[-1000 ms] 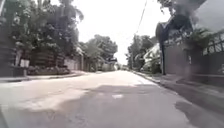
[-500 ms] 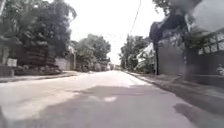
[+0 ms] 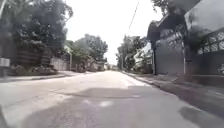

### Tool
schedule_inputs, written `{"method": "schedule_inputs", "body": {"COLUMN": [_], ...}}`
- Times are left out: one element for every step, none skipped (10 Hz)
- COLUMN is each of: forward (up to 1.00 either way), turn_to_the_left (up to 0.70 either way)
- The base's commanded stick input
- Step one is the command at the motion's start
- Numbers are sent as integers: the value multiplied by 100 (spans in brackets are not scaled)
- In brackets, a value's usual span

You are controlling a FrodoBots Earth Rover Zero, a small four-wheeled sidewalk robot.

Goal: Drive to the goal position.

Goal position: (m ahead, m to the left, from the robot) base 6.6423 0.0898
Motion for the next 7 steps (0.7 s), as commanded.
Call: {"method": "schedule_inputs", "body": {"forward": [50,50,50,50,50,50,50], "turn_to_the_left": [0,0,0,0,0,0,0]}}
